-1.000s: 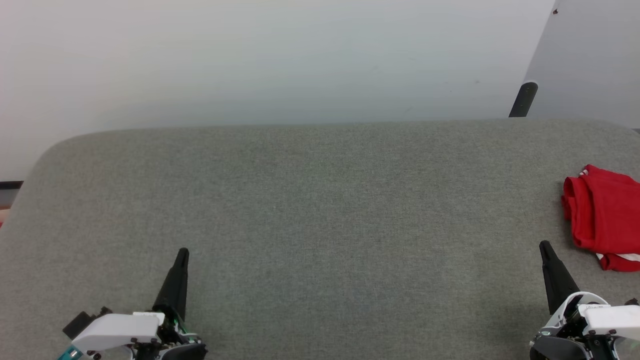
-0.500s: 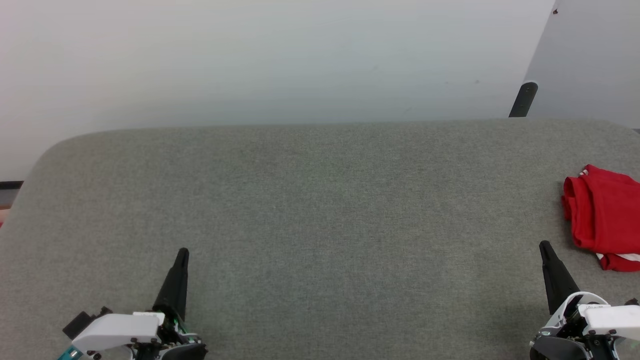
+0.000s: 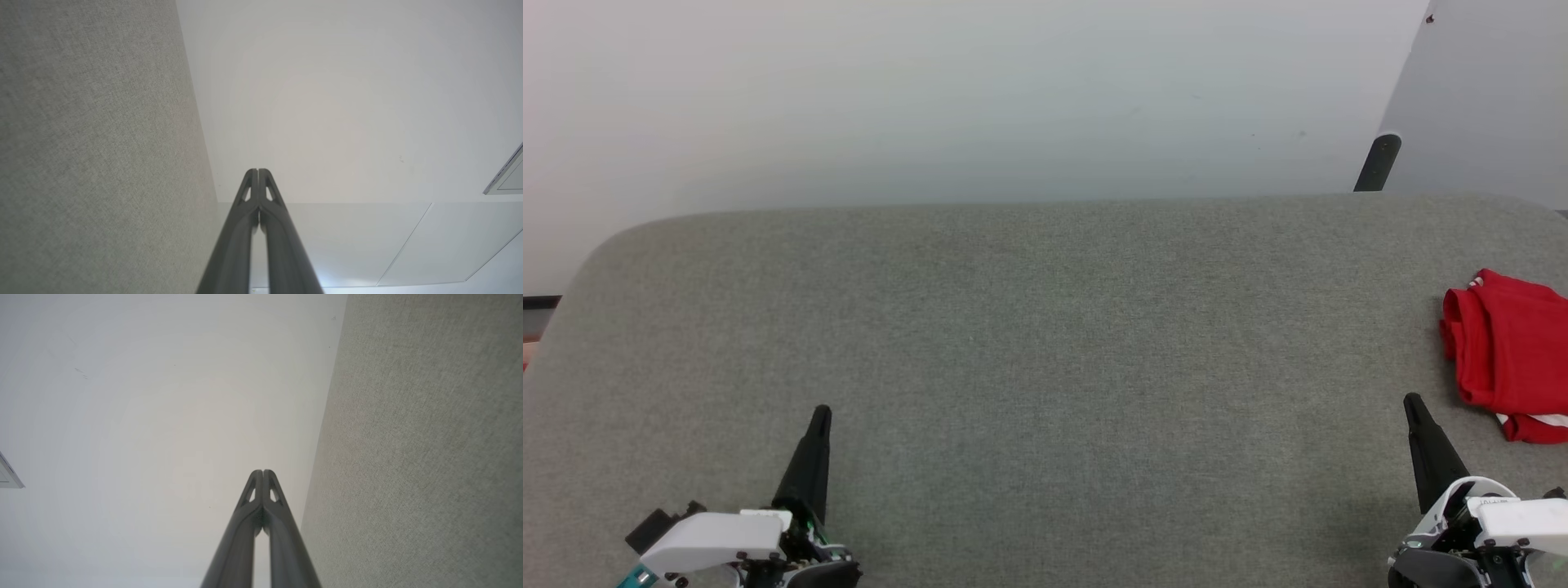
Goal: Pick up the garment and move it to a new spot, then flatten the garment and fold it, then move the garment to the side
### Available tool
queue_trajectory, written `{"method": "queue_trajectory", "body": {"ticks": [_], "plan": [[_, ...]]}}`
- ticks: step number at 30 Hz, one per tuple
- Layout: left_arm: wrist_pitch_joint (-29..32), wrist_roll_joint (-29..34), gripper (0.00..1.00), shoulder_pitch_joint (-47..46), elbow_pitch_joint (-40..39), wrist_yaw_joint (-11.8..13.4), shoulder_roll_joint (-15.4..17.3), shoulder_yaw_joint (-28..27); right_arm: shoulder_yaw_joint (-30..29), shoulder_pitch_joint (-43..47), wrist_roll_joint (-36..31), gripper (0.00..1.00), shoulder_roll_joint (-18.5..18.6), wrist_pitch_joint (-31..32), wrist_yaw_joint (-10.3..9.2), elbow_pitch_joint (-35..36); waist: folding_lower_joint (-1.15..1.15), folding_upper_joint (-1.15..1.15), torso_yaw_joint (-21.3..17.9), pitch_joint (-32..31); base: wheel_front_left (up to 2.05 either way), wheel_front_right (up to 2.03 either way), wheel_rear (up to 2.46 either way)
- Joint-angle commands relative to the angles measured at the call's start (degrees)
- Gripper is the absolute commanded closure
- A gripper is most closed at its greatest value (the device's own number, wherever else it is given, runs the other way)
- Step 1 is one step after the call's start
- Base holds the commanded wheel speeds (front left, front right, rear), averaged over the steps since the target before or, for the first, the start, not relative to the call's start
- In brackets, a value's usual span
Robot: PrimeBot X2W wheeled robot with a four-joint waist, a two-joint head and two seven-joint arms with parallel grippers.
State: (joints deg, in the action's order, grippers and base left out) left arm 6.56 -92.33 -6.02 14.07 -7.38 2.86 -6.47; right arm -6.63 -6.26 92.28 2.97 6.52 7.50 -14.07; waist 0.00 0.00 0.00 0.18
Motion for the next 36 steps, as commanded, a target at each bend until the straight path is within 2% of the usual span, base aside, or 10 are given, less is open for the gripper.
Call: {"method": "queue_trajectory", "body": {"ticks": [1,36], "plan": [[0.1,-0.2,1.00,-0.5,-0.1,-0.2,0.0,-0.1,0.2,-0.1,0.3,1.00,-0.2,0.0,-0.02,0.0,0.00,0.00,0.0,0.0,0.00,0.00,0.00],[0.1,-0.2,1.00,-0.5,-0.1,-0.2,0.0,-0.1,0.2,-0.1,0.3,1.00,-0.2,0.0,-0.02,0.0,0.00,0.00,0.0,0.0,0.00,0.00,0.00]]}}
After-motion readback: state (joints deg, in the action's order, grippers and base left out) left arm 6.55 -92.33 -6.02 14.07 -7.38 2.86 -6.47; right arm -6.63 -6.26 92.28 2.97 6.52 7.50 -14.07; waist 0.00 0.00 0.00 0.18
